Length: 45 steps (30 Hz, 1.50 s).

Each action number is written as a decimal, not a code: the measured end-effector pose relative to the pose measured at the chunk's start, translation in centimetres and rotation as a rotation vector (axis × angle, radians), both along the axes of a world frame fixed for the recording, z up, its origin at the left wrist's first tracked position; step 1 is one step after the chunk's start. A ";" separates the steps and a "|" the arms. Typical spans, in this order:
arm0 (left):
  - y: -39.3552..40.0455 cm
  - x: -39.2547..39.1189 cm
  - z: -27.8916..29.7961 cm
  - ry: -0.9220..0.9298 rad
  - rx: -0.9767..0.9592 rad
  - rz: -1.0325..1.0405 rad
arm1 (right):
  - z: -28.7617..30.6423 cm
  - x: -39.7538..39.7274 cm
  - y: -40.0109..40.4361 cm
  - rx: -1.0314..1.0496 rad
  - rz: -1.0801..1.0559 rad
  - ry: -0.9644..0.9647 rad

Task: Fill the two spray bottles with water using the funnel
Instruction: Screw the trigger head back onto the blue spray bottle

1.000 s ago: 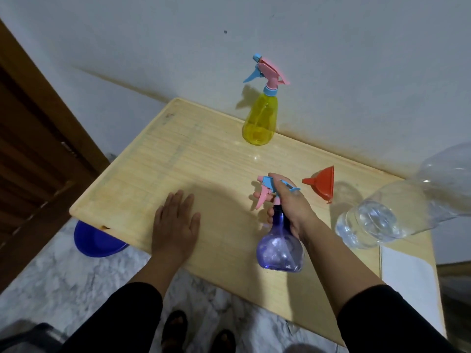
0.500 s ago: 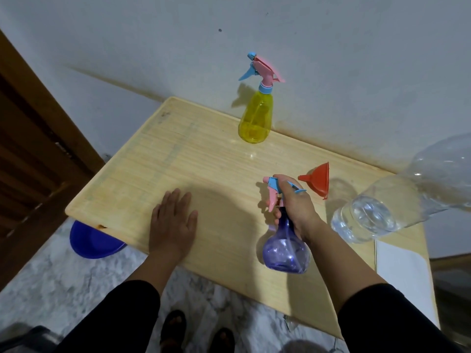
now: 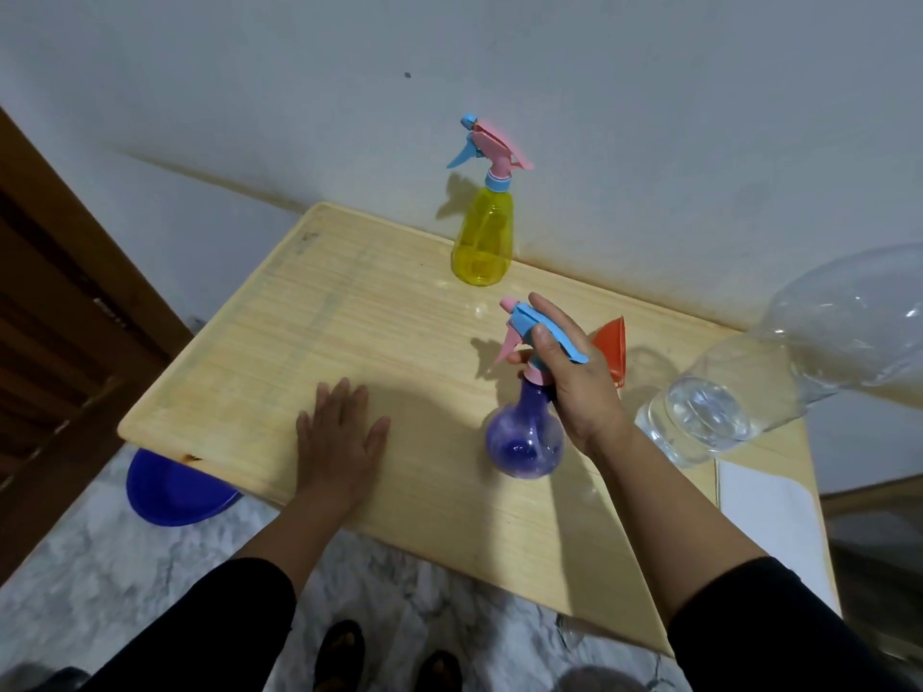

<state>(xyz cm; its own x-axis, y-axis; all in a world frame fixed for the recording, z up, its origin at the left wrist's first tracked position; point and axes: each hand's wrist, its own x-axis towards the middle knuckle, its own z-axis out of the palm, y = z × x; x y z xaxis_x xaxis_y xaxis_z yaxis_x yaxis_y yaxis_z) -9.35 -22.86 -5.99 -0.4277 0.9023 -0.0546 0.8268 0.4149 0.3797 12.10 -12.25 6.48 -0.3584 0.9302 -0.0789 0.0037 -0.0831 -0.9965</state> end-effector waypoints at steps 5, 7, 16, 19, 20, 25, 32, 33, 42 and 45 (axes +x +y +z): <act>1.6 3.8 0.9 -0.207 0.264 -0.290 | 0.2 0.5 -1.1 0.017 -0.025 -0.002; 2.1 5.7 1.8 -0.347 0.324 -0.363 | 0.2 0.8 -1.7 0.035 -0.029 -0.022; 2.7 8.7 2.0 -0.644 0.427 -0.312 | -2.7 1.4 -4.5 0.068 -0.170 -0.036; 2.8 8.6 2.6 -0.670 0.346 -0.291 | -4.8 1.6 -5.9 0.086 -0.268 -0.108; 2.8 8.6 2.9 -0.682 0.312 -0.280 | -5.4 1.7 -6.3 0.094 -0.296 -0.139; 2.9 8.5 3.7 -0.783 0.222 -0.239 | -7.1 0.6 -7.8 0.109 -0.447 -0.206; 5.9 7.6 5.6 -1.000 0.342 -0.193 | -5.5 -2.8 -4.5 0.066 -0.642 -0.100; 6.9 7.5 6.0 -1.031 0.350 -0.199 | -5.0 -3.1 -3.7 0.065 -0.661 -0.085; 17.3 8.0 7.4 -1.069 0.386 -0.187 | -4.2 -3.8 7.5 0.062 -0.763 -0.060; 20.4 8.7 6.7 -1.025 0.387 -0.154 | -5.1 -3.6 11.0 0.066 -0.774 -0.065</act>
<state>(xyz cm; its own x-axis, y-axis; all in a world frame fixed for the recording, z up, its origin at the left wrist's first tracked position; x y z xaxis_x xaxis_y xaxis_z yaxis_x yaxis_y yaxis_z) -0.65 -2.43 0.74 -0.2230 0.9746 -0.0215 0.0787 0.0400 0.9961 8.53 -1.26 1.42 0.3982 0.9172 -0.0131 0.0276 -0.0263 -0.9993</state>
